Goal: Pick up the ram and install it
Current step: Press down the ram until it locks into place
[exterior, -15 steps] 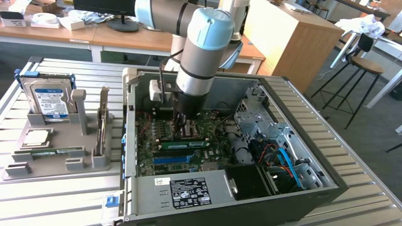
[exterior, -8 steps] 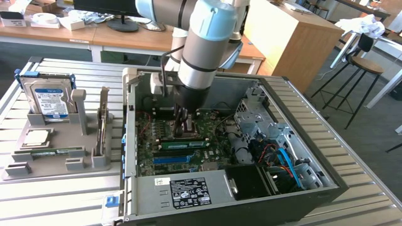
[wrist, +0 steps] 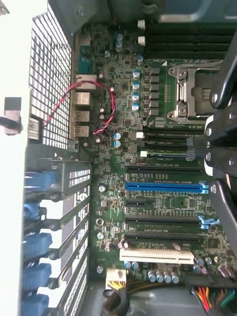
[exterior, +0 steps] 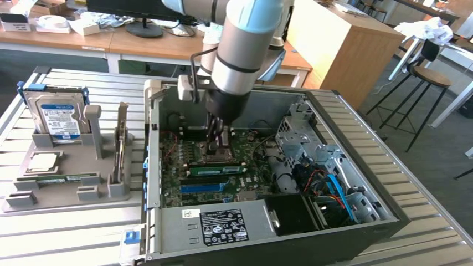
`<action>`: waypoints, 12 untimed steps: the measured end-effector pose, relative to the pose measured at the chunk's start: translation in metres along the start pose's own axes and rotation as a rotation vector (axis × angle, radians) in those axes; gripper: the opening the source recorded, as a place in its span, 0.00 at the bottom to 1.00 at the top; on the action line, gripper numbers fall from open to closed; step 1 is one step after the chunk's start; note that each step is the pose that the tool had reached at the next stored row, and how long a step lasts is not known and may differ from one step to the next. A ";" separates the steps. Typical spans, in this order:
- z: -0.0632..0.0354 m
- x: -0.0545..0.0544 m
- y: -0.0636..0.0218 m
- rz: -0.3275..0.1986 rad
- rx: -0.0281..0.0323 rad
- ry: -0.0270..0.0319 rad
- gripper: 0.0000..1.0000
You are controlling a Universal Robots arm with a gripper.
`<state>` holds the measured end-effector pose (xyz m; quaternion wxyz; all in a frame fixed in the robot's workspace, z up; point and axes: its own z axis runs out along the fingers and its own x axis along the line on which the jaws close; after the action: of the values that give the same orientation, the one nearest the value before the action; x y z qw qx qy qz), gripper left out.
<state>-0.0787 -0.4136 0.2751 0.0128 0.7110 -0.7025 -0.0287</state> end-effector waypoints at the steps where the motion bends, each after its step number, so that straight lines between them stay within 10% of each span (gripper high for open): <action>1: -0.0028 0.000 0.0002 0.000 0.0000 -0.0001 0.10; 12: -0.0376 -0.001 0.0022 0.000 0.0000 -0.0001 0.10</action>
<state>-0.0787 -0.4136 0.3128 0.0127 0.7109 -0.7025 -0.0288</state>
